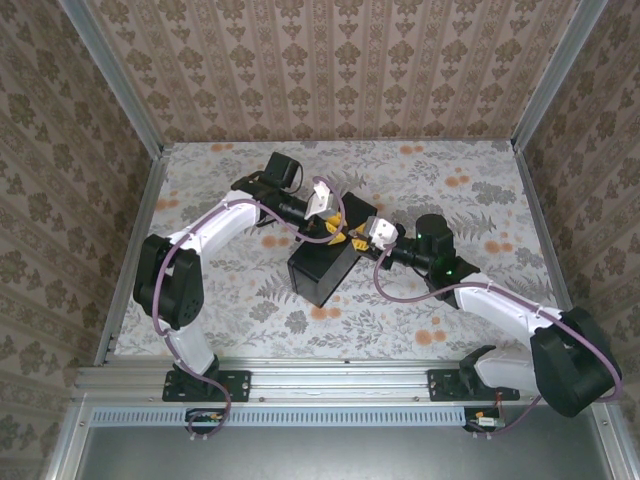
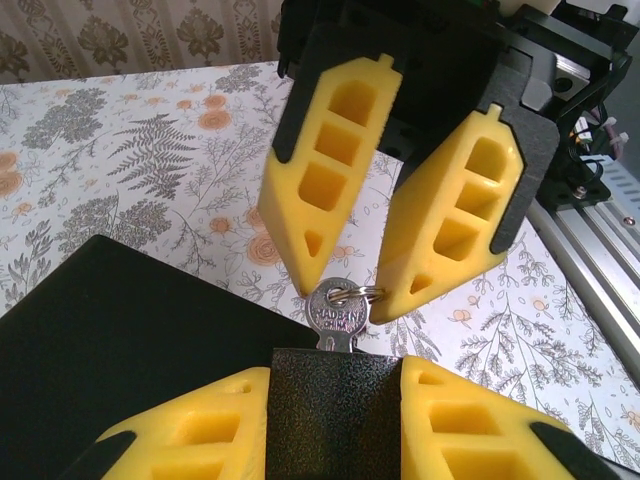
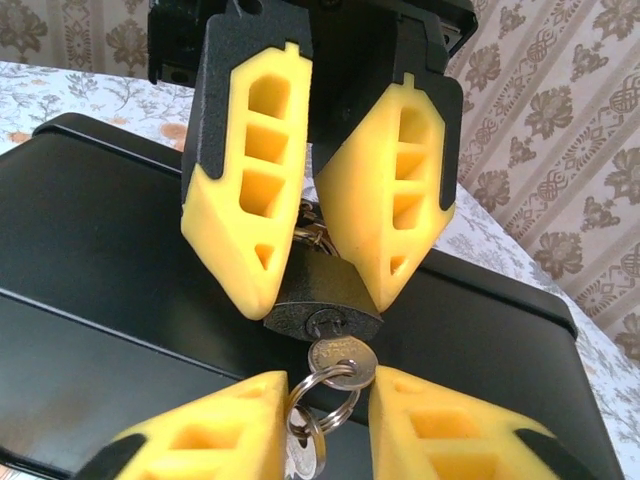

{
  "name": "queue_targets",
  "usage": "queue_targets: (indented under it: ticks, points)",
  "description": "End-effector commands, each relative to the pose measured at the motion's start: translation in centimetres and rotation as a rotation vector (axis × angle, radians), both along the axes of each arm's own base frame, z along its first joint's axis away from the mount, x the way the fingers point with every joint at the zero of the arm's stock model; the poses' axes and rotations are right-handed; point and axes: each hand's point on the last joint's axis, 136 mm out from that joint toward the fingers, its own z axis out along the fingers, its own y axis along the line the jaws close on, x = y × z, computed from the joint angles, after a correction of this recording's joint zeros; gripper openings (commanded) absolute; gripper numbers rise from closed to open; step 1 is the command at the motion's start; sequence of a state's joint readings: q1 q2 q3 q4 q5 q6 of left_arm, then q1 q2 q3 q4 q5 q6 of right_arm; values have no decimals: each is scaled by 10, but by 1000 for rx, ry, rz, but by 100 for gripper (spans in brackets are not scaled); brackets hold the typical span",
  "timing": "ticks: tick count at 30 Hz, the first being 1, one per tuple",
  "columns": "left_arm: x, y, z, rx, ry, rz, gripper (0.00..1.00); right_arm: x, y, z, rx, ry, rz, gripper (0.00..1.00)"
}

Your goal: Unlock the padlock with the key

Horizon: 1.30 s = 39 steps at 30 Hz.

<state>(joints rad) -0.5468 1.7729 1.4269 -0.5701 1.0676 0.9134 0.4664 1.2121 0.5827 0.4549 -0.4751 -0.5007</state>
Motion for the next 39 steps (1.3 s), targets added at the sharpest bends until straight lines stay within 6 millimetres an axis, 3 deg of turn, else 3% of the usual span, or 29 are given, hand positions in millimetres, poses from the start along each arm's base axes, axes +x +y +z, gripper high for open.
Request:
queue_targets:
  ticks: [1, 7, 17, 26, 30, 39]
  points:
    - [-10, -2, 20, -59, -12, -48, 20, 1, 0, 25, -8, -88, -14, 31]
    - [-11, -3, 21, -63, -7, -51, 20, 0, 3, 28, -35, -131, -12, 34]
    - [-12, -3, 22, -68, -6, -53, 20, 0, 13, 14, -101, -128, 21, 23]
    - [-11, -1, 24, -74, -4, -53, 19, 4, 7, -8, -189, -113, -1, 26]
    - [-11, -1, 24, -75, -4, -54, 19, 6, 7, -10, -189, -118, -6, 18]
    - [-15, 1, 25, -75, 6, -66, 18, 16, -2, -17, -255, -147, -54, 31]
